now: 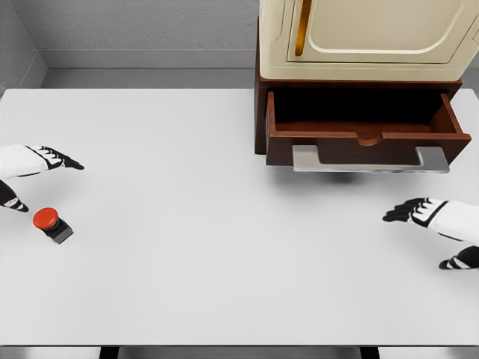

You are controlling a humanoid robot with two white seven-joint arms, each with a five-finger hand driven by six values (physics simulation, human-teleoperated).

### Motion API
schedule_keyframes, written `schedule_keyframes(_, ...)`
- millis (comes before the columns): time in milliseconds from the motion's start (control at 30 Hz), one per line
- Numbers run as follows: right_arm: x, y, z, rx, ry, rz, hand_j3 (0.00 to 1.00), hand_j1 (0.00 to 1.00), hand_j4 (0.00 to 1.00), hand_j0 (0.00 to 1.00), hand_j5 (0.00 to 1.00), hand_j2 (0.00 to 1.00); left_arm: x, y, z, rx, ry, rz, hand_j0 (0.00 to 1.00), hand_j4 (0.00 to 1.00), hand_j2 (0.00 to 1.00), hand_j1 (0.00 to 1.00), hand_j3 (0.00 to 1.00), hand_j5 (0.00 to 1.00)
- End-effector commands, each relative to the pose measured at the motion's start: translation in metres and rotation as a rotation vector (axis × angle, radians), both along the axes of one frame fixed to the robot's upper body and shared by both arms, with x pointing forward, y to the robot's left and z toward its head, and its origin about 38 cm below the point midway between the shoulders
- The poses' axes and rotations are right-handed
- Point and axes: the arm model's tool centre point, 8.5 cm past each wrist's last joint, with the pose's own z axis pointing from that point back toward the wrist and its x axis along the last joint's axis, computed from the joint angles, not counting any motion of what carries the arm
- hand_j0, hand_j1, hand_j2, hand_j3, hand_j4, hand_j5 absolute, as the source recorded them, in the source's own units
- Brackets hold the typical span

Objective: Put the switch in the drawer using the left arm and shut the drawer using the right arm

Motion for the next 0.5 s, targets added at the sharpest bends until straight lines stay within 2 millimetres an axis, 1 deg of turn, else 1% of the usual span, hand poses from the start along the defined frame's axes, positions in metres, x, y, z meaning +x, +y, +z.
schedule_keyframes(0, -0.001, 0.002, -0.002, 0.006, 0.011, 0.005, 1.0, 1.0, 1.0, 1.0, 1.0, 1.0, 0.0, 0.001, 0.0, 0.0, 0.0, 0.004, 1.0, 1.0, 1.0, 1.0, 1.0, 1.0)
schedule_keyframes(100, -0.001, 0.002, -0.002, 0.007, 0.011, 0.003, 1.0, 1.0, 1.0, 1.0, 1.0, 1.0, 0.0, 0.003, 0.001, 0.002, 0.001, 0.008, 1.0, 1.0, 1.0, 1.0, 1.0, 1.0)
schedule_keyframes(133, -0.001, 0.001, -0.003, 0.008, 0.013, 0.002, 0.92, 0.92, 0.92, 0.92, 0.92, 0.92, -0.001, 0.005, 0.003, 0.01, 0.0, 0.011, 1.0, 1.0, 1.0, 1.0, 1.0, 1.0)
schedule_keyframes(167, -0.001, 0.0, 0.0, 0.007, 0.005, -0.003, 0.71, 0.71, 0.71, 0.71, 0.71, 0.71, -0.004, 0.01, 0.005, 0.026, 0.003, 0.015, 1.0, 1.0, 1.0, 1.0, 1.0, 1.0)
schedule_keyframes(200, 0.001, -0.003, 0.005, 0.008, -0.014, -0.014, 0.61, 0.61, 0.61, 0.61, 0.61, 0.61, -0.007, 0.007, -0.003, 0.035, 0.028, 0.003, 1.0, 1.0, 1.0, 1.0, 1.0, 1.0)
schedule_keyframes(233, 0.002, -0.008, 0.013, 0.01, -0.037, -0.03, 0.58, 0.58, 0.58, 0.58, 0.58, 0.58, -0.009, 0.003, -0.008, 0.038, 0.042, -0.011, 1.0, 1.0, 1.0, 1.0, 1.0, 1.0)
schedule_keyframes(267, 0.004, -0.019, 0.029, 0.012, -0.091, -0.068, 0.58, 0.58, 0.58, 0.58, 0.58, 0.58, -0.01, -0.001, -0.009, 0.039, 0.047, -0.025, 1.0, 1.0, 1.0, 1.0, 1.0, 1.0)
schedule_keyframes(300, 0.0, -0.032, 0.041, 0.029, -0.144, -0.122, 0.59, 0.59, 0.59, 0.59, 0.59, 0.59, -0.011, -0.003, -0.013, 0.04, 0.058, -0.032, 1.0, 1.0, 1.0, 1.0, 1.0, 1.0)
schedule_keyframes(333, -0.005, -0.042, 0.048, 0.043, -0.171, -0.16, 0.6, 0.6, 0.6, 0.6, 0.6, 0.6, -0.014, -0.005, -0.017, 0.046, 0.072, -0.042, 1.0, 1.0, 1.0, 1.0, 1.0, 1.0)
schedule_keyframes(400, -0.01, -0.049, 0.056, 0.102, -0.181, -0.187, 0.6, 0.6, 0.6, 0.6, 0.6, 0.6, -0.021, -0.017, -0.02, 0.059, 0.09, -0.09, 1.0, 1.0, 1.0, 1.0, 1.0, 1.0)
schedule_keyframes(433, -0.015, -0.054, 0.054, 0.114, -0.187, -0.214, 0.6, 0.6, 0.6, 0.6, 0.6, 0.6, -0.022, -0.019, -0.02, 0.06, 0.089, -0.101, 1.0, 1.0, 1.0, 1.0, 1.0, 1.0)
schedule_keyframes(467, -0.022, -0.063, 0.059, 0.117, -0.206, -0.246, 0.6, 0.6, 0.6, 0.6, 0.6, 0.6, -0.023, -0.019, -0.021, 0.062, 0.093, -0.101, 1.0, 1.0, 1.0, 1.0, 1.0, 1.0)
